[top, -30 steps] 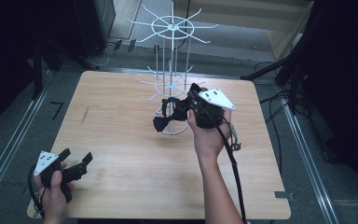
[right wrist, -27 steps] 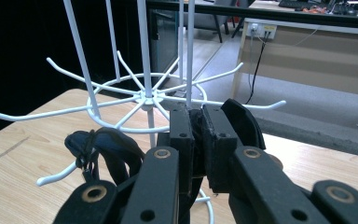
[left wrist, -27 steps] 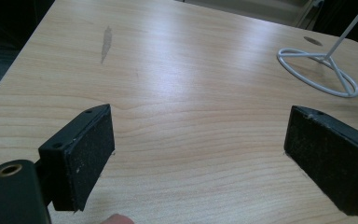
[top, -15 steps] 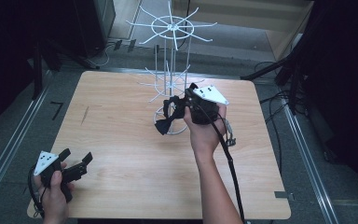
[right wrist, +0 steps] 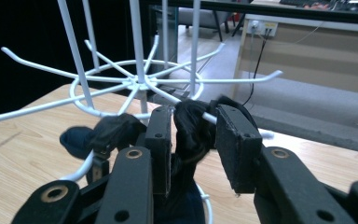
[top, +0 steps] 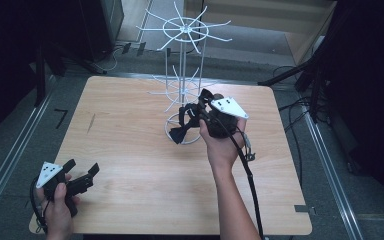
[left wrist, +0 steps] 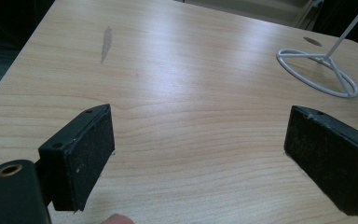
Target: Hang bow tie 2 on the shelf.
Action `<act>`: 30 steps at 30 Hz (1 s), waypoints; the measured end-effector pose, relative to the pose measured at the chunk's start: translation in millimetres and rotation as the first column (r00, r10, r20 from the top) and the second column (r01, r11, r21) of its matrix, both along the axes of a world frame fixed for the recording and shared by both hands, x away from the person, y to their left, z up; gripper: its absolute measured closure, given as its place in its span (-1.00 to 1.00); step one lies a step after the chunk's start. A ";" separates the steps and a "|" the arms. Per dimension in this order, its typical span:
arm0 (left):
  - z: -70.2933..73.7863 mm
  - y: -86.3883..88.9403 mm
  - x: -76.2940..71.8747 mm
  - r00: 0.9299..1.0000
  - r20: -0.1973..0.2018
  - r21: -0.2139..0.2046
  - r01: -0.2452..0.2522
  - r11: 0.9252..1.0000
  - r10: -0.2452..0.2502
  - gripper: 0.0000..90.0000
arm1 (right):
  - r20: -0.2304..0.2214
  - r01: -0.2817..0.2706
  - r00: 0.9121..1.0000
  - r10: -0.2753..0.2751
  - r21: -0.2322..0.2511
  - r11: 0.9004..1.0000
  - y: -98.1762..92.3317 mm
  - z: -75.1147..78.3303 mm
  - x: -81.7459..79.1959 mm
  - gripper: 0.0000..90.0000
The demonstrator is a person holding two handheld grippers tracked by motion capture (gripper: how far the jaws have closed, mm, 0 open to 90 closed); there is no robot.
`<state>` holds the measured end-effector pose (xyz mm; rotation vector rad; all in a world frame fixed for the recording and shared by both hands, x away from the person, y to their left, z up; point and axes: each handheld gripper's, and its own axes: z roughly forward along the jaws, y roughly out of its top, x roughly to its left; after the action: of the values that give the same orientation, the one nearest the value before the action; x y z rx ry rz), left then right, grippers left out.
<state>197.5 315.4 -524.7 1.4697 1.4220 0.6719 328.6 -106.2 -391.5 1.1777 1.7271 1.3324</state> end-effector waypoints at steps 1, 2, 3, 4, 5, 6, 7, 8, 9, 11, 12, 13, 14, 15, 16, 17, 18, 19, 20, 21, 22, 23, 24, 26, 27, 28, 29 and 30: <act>0.0 -0.1 0.1 1.000 0.001 -0.001 0.001 1.000 -0.001 -0.79 | 0.003 -0.002 1.000 0.002 -0.001 1.000 -1.6 -0.8 -1.6 0.48; -0.1 -0.1 0.1 1.000 0.001 0.000 0.001 1.000 -0.001 -0.79 | 0.006 -0.001 1.000 0.001 -0.002 1.000 -3.1 -1.4 -3.6 0.48; -0.1 -0.1 0.0 1.000 0.002 0.000 0.000 1.000 0.000 -0.79 | 0.013 -0.001 1.000 0.001 -0.005 1.000 -5.0 -2.0 -5.4 0.47; -0.1 -0.2 0.1 1.000 0.001 -0.001 0.000 1.000 0.000 -0.79 | 0.015 0.001 1.000 -0.001 -0.003 1.000 -6.7 -2.5 -7.2 0.47; 0.0 -0.3 0.1 1.000 0.000 0.000 -0.001 1.000 0.001 -0.79 | 0.018 0.001 1.000 -0.001 -0.002 1.000 -8.8 -3.0 -8.8 0.47; 0.0 -0.4 0.0 1.000 0.000 0.002 0.000 1.000 0.000 -0.79 | 0.020 0.002 1.000 -0.002 -0.002 1.000 -10.5 -3.8 -10.1 0.47; 0.0 -0.3 0.0 1.000 0.001 0.004 0.000 1.000 0.000 -0.79 | 0.019 0.005 1.000 -0.005 -0.007 1.000 -13.9 -5.8 -12.8 0.47; 0.0 -0.3 0.0 1.000 0.002 0.003 0.000 1.000 0.000 -0.79 | 0.019 0.005 1.000 -0.005 -0.007 1.000 -13.9 -5.8 -12.8 0.47; 0.0 -0.3 0.0 1.000 0.000 0.003 -0.001 1.000 0.001 -0.79 | 0.019 0.005 1.000 -0.005 -0.005 1.000 -15.6 -7.0 -14.3 0.46; 0.0 -0.4 0.0 1.000 0.000 0.004 -0.002 1.000 0.002 -0.79 | 0.018 0.002 1.000 -0.002 -0.006 1.000 -18.5 -10.0 -17.7 0.45; 0.0 -0.5 -0.1 1.000 0.003 0.005 -0.002 1.000 0.002 -0.79 | 0.021 0.002 1.000 -0.001 -0.006 1.000 -19.2 -10.8 -18.2 0.44; 0.0 -0.5 -0.1 1.000 0.002 0.005 -0.003 1.000 0.003 -0.79 | 0.020 -0.005 1.000 0.006 -0.004 1.000 -20.7 -12.4 -20.1 0.44; 0.0 -0.5 -0.1 1.000 0.001 0.005 -0.002 1.000 0.002 -0.79 | 0.023 -0.009 1.000 0.009 -0.004 1.000 -21.6 -13.8 -21.5 0.43; 0.0 -0.5 -0.1 1.000 0.002 0.005 -0.003 1.000 0.003 -0.79 | 0.024 -0.011 1.000 0.011 -0.006 1.000 -22.8 -15.3 -23.2 0.42; 0.0 -0.6 -0.1 1.000 0.003 0.005 -0.003 1.000 0.003 -0.79 | 0.024 -0.014 1.000 0.014 -0.007 1.000 -24.0 -16.9 -24.6 0.41; 0.0 -0.5 -0.1 1.000 0.002 0.006 -0.002 1.000 0.002 -0.79 | 0.024 -0.018 1.000 0.018 -0.006 1.000 -25.2 -18.6 -26.0 0.40; 0.0 -0.4 0.0 1.000 0.001 0.007 -0.002 1.000 0.002 -0.79 | 0.021 -0.019 1.000 0.019 -0.007 1.000 -26.2 -20.3 -27.4 0.38; 0.0 -0.5 -0.1 1.000 0.001 0.007 -0.002 1.000 0.002 -0.79 | 0.021 -0.022 1.000 0.022 -0.011 1.000 -27.4 -21.9 -28.5 0.36; 0.1 -0.3 -0.2 1.000 0.001 0.009 -0.001 1.000 0.001 -0.79 | 0.022 -0.027 0.999 0.027 -0.011 1.000 -28.4 -23.4 -29.3 0.35; 0.0 -0.5 -0.2 1.000 0.002 0.006 -0.003 1.000 0.003 -0.79 | 0.020 -0.028 0.999 0.029 -0.025 0.999 -30.4 -25.5 -31.6 0.32; 0.0 -0.5 -0.1 1.000 0.002 0.005 -0.002 1.000 0.002 -0.79 | 0.020 -0.028 0.999 0.029 -0.025 0.999 -30.4 -25.5 -31.6 0.32; 0.0 -0.5 -0.1 1.000 0.002 0.006 -0.003 1.000 0.003 -0.79 | 0.021 -0.030 0.999 0.030 -0.023 0.999 -31.5 -26.5 -33.0 0.30; 0.0 -0.6 -0.1 1.000 0.003 0.006 -0.003 1.000 0.003 -0.79 | 0.022 -0.033 0.999 0.034 -0.022 0.999 -32.9 -27.4 -34.1 0.28; 0.0 -0.5 -0.2 1.000 0.003 0.007 -0.003 1.000 0.003 -0.79 | 0.023 -0.038 0.999 0.039 -0.025 0.999 -35.9 -29.2 -36.2 0.22; 0.0 -0.6 -0.1 1.000 0.003 0.003 -0.005 1.000 0.005 -0.79 | 0.024 -0.047 0.999 0.047 -0.016 0.999 -37.3 -30.1 -37.5 0.18; 0.0 -0.5 -0.1 1.000 0.002 0.006 -0.004 1.000 0.004 -0.79 | 0.026 -0.054 0.998 0.055 -0.015 0.998 -39.0 -31.1 -38.4 0.14; 0.0 -0.7 -0.2 1.000 0.003 0.007 -0.003 1.000 0.003 -0.79 | 0.022 -0.060 0.998 0.060 -0.013 0.998 -40.4 -32.2 -38.9 0.05; 0.0 -0.8 -0.2 1.000 0.004 0.006 -0.003 1.000 0.003 -0.79 | 0.019 -0.066 0.998 0.066 -0.011 0.998 -41.8 -33.1 -39.4 0.01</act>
<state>197.3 314.7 -524.7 1.4700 1.4205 0.6817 289.2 -147.9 -424.6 1.1071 1.7706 1.3679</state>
